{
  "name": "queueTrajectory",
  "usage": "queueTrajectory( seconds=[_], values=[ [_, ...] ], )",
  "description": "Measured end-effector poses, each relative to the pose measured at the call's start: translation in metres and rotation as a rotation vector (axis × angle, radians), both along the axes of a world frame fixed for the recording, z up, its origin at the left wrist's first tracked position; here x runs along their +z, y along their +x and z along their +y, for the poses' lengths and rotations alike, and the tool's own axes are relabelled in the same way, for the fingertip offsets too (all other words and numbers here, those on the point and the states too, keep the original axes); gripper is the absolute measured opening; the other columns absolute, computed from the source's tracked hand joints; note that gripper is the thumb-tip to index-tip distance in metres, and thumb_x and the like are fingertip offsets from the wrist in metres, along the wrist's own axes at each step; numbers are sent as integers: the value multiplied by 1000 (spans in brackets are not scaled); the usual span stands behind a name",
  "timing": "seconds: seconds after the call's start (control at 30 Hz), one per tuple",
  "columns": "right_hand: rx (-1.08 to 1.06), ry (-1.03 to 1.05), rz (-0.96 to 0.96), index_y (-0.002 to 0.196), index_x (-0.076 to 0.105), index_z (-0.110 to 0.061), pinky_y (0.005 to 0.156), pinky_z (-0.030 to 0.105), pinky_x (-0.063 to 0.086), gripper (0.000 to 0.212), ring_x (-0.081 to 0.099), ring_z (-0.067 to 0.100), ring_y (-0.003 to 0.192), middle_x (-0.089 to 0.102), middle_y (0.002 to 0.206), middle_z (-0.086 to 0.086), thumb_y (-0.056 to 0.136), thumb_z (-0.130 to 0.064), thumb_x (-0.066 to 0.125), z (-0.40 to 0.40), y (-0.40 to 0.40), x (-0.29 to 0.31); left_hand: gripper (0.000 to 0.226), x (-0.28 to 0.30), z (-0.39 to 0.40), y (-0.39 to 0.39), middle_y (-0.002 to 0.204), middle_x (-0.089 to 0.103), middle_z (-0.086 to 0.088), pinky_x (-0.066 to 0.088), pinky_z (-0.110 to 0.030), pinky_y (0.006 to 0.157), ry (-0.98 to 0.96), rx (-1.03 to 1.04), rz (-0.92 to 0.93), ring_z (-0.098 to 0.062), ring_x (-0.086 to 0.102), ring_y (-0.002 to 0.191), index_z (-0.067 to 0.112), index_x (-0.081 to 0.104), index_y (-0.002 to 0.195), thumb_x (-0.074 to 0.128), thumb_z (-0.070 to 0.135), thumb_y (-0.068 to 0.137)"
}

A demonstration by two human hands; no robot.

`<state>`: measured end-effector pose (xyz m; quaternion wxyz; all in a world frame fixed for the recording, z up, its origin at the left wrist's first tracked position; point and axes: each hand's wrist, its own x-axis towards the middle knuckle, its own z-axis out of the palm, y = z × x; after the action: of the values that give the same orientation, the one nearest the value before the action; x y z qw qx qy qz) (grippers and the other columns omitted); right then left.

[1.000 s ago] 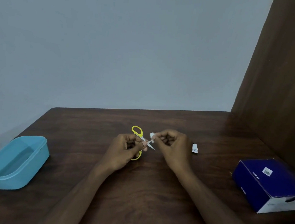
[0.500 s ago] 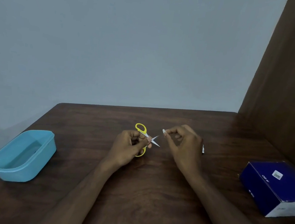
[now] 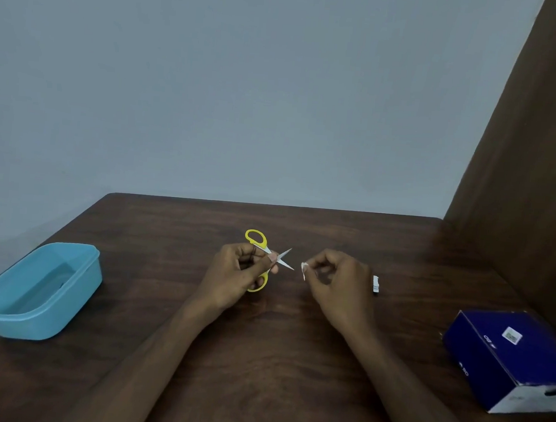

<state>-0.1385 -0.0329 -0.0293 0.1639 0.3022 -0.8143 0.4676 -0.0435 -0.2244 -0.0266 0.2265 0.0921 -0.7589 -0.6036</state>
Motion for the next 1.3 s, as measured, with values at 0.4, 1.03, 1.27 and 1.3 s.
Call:
queueTrajectory(
  seconds=[0.4, 1.03, 1.27, 1.3],
  values=[
    [268, -428, -587, 90, 74, 3, 73, 29, 62, 11, 74, 17, 69, 80, 78, 13, 89, -2, 83, -12, 10, 5, 33, 2, 1, 2, 92, 78, -2, 57, -34, 65, 34, -55, 27, -22, 70, 69, 17, 67, 120, 84, 12, 92],
    [-36, -389, 44, 82, 77, -23, 69, 28, 58, 13, 72, 8, 71, 75, 79, -10, 91, -24, 86, -2, 3, 12, 28, 2, 0, 5, 102, 82, -3, 64, -42, 91, -144, -101, -25, -20, 79, 91, 24, 78, 111, 91, 22, 86],
    [154, -33, 134, 84, 80, -20, 66, 5, 40, 12, 59, -5, 69, 67, 79, -9, 84, -10, 85, -18, 10, -6, 10, 2, 0, 5, 96, 83, -3, 62, -42, 91, -86, -68, -14, -19, 81, 93, 14, 80, 101, 79, 23, 97],
    [126, -29, 142, 83, 78, -21, 66, 4, 40, 13, 57, -7, 67, 66, 78, -9, 84, -10, 85, -16, 7, -6, 9, 2, 0, 5, 95, 83, -1, 61, -39, 87, -90, -63, -22, -16, 80, 90, 14, 79, 100, 79, 23, 98]
  ],
)
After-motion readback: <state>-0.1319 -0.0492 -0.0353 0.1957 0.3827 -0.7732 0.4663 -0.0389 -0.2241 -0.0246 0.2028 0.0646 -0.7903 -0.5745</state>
